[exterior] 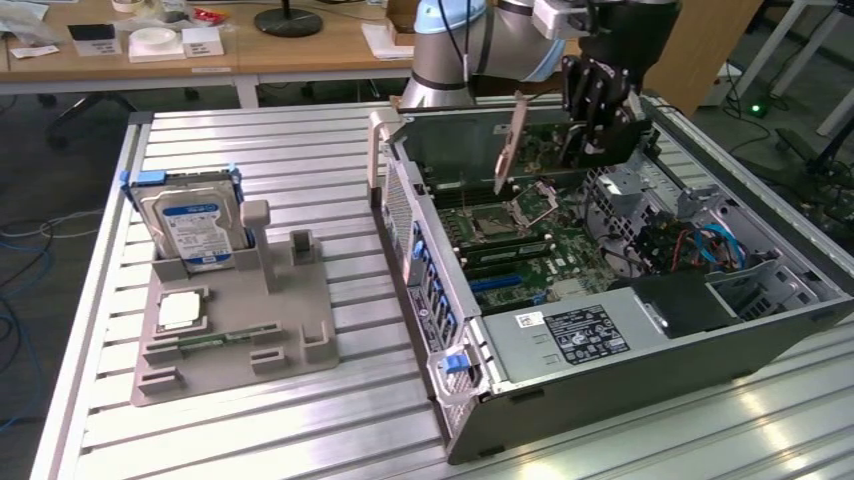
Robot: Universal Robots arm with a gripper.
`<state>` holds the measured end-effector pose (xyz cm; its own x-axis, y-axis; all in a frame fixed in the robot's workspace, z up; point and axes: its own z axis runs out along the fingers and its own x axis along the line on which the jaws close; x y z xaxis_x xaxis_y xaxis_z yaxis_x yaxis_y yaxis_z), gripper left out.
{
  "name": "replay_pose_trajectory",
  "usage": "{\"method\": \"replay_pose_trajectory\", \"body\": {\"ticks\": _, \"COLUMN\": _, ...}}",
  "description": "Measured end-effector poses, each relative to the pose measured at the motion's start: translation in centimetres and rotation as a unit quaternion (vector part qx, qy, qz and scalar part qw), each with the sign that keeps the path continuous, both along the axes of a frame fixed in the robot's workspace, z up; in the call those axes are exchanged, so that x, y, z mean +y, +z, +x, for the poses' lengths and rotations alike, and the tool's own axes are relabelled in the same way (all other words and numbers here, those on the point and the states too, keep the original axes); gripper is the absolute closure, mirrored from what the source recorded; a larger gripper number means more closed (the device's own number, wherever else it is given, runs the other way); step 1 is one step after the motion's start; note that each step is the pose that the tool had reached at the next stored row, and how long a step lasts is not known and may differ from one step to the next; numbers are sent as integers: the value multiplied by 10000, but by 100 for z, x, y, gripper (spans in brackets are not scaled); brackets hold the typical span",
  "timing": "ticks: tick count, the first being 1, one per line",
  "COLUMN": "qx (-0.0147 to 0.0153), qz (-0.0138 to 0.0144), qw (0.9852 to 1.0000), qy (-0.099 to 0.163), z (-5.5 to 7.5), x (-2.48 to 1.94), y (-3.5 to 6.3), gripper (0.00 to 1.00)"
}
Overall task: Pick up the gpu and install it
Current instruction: 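Insert the gpu into the slot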
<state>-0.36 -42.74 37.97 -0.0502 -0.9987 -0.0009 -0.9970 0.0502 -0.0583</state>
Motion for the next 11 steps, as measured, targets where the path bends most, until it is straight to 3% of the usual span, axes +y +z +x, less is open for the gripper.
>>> {"method": "replay_pose_trajectory", "body": {"ticks": 7, "qx": 0, "qz": 0, "qw": 10000, "qy": 4, "z": -175, "x": -5, "y": -128, "gripper": 72}}
{"method": "replay_pose_trajectory", "body": {"ticks": 11, "qx": 3, "qz": 0, "qw": 10000, "qy": 12, "z": -193, "x": -6, "y": -200, "gripper": 72}}
